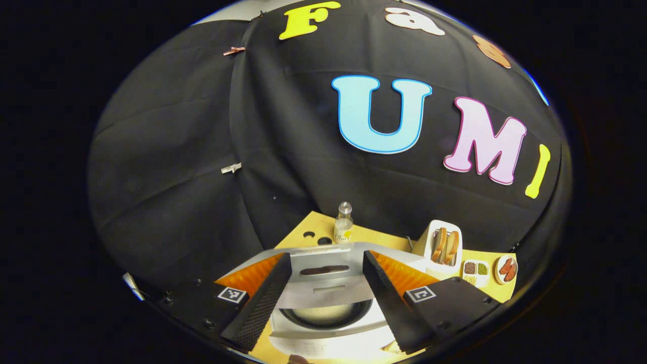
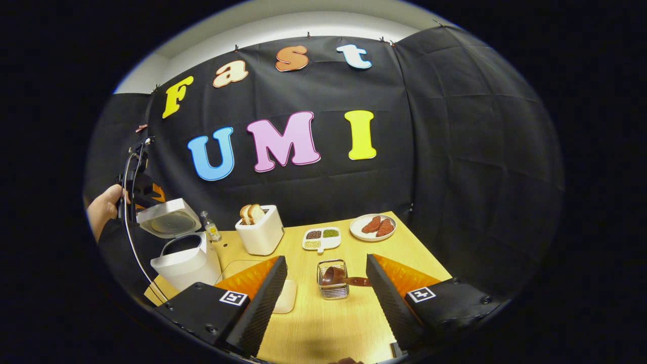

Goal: Close the left gripper, press the button to open the rice cooker; take a wooden spoon from the chopstick holder with the right hand, scoop a spoonful of rice and pour it into the rice cooker, then put the wooden spoon back into the chopstick holder.

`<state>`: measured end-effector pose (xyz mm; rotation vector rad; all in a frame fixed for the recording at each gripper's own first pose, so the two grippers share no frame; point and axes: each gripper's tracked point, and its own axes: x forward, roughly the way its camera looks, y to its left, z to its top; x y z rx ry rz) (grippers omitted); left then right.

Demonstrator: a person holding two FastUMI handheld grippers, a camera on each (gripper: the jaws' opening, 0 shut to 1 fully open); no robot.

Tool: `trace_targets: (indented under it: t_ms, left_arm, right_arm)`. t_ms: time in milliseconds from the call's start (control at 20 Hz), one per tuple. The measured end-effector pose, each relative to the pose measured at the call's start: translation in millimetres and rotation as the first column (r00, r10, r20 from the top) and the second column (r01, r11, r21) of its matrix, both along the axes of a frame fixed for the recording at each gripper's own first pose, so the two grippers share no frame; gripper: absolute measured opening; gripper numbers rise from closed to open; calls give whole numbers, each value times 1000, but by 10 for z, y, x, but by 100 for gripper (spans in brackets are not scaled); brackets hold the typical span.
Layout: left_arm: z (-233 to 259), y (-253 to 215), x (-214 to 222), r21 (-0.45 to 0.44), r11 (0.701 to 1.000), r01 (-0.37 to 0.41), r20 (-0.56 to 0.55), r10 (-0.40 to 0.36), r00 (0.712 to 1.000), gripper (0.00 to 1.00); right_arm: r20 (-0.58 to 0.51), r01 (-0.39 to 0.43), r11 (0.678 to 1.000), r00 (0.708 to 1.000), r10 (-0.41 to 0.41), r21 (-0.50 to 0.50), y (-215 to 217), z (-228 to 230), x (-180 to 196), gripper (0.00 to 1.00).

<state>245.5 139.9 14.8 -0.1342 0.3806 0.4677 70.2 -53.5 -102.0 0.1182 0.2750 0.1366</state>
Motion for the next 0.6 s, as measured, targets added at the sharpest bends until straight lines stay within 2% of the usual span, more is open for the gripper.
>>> trace_targets:
  t_ms: [300, 600]
  left_arm:
    - [-640, -212, -238, -25, 1000, -12, -70, 10, 997, 99]
    - [-1244, -323, -272, -40, 999, -21, -149, 15, 989, 99]
  right_arm:
    - [-30, -63, 998, 998, 63, -18, -4, -114, 35, 99]
    - [-61, -94, 996, 994, 93, -13, -89, -246, 110, 98]
